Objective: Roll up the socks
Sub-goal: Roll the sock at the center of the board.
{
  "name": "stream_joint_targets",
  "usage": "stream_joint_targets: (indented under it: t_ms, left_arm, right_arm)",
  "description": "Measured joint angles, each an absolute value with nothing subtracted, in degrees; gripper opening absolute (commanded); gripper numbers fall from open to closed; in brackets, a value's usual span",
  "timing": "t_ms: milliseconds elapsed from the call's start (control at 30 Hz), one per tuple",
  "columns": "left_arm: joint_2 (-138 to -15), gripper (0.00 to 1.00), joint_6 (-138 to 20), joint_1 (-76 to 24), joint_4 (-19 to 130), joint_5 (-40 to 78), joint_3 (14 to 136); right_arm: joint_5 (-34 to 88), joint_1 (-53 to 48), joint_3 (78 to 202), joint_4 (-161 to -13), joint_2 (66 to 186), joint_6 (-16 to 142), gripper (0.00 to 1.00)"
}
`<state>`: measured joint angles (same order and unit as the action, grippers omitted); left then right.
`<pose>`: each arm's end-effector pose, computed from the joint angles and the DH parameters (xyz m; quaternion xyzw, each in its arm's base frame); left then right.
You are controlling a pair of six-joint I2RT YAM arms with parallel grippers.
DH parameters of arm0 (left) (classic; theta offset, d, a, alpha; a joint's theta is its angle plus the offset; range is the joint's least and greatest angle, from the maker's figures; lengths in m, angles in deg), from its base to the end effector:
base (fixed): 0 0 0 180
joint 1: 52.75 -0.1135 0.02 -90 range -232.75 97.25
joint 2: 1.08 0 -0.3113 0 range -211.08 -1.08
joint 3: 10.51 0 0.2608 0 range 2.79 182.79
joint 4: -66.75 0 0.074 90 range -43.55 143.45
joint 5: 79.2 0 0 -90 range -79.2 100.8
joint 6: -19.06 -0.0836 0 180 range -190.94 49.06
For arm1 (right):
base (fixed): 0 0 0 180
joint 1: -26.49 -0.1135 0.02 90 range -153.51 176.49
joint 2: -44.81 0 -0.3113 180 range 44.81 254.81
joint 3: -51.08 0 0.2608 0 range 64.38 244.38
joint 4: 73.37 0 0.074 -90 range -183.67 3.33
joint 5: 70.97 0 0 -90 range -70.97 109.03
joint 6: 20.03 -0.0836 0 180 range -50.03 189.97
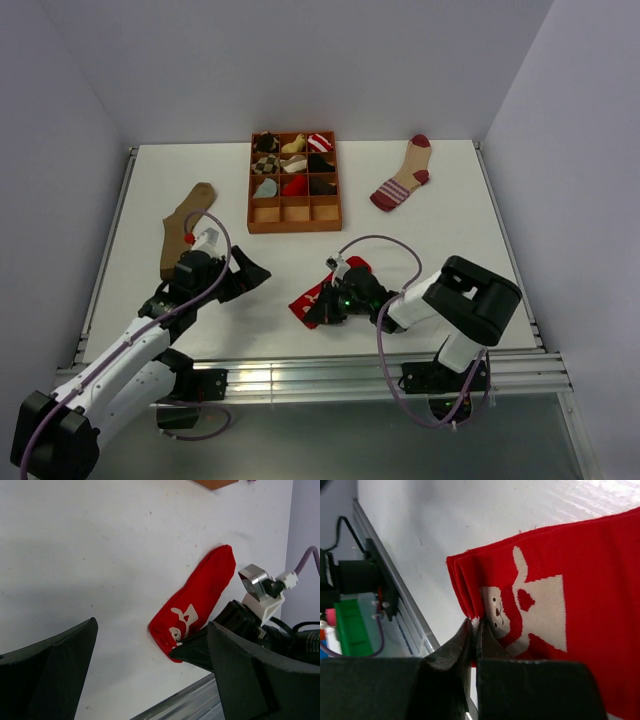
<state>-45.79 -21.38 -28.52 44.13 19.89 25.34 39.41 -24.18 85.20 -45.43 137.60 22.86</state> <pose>0.1678 -0.0900 0.2106 -0.1529 0.8570 -0.3478 0.3482 0.1687 0.2518 0.1238 -0.1140 0.8524 0.4678 0.2041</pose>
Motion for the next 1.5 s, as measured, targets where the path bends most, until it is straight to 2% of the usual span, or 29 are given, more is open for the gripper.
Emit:
stream_joint_targets:
  t_ms: [167,333,833,1067,1500]
  left_arm:
    - [-48.7,0.89,-18.8,-23.8,47.5,19.2,22.6]
    - [-51.1,0.75,-16.9,-19.6,50.2,17.7,20.2]
    - [-63.9,0.61,-13.6,-14.5,63.6,16.2,17.0]
    - [-70.7,0.43,-12.9,-13.8,70.7,16.4,17.7]
    - [-79.8,0.36,-13.1,-12.0,76.9,16.5,21.1]
  right_arm:
    - [42.6,-22.5,84.7,-39.7,141.3,18.3,0.0]
    - [44.7,-21.0,84.4,-37.4,143.0,15.3,0.0]
    - [47.7,-17.4,87.1,-37.0,146.6,13.2,0.0]
    - [48.3,-17.0,87.2,-36.6,147.0,13.2,0.0]
    - [48.8,-16.8,87.6,-37.2,147.2,13.9,0.0]
